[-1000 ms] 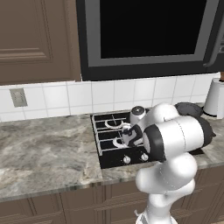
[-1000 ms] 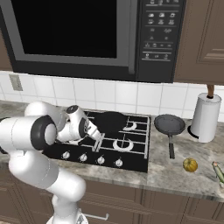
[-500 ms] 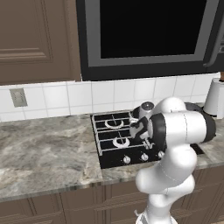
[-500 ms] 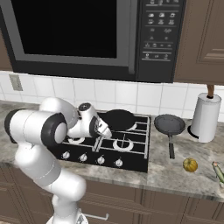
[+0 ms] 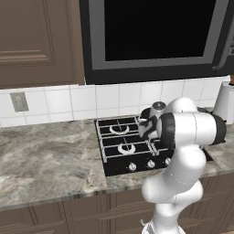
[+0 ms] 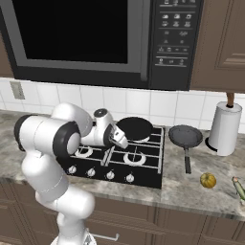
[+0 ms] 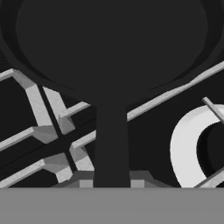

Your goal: Place both pans onto different burners. Then place the squash and the fish on different pans.

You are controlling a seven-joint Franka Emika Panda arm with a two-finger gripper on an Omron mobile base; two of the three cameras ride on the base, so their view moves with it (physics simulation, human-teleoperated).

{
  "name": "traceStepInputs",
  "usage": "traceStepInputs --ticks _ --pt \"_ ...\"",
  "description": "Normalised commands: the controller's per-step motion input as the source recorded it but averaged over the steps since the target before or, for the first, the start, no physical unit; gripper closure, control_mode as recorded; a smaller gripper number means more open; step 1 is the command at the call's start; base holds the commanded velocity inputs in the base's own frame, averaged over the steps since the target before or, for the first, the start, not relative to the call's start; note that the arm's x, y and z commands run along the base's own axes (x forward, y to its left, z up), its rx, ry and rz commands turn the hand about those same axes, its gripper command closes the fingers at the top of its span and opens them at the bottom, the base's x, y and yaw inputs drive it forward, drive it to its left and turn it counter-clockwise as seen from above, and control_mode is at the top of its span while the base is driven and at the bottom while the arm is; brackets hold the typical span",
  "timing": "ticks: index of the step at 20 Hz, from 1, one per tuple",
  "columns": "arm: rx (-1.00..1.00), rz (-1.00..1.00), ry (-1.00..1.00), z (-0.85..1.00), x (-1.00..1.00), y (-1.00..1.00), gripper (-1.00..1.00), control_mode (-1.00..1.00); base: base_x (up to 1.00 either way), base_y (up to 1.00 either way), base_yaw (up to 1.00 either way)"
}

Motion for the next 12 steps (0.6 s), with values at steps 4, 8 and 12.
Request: traceStepInputs --ticks 4,8,12 --pt "0.01 0.0 0.0 0.0 0.0 0.0 1.0 -1.0 0.0 0.0 0.0" --pt "0.0 0.0 0.0 0.0 0.0 0.0 1.0 -1.0 0.0 0.0 0.0" --pt "0.0 0.0 0.02 -0.12 0.0 -0.04 1.0 -1.0 0.0 0.0 0.0"
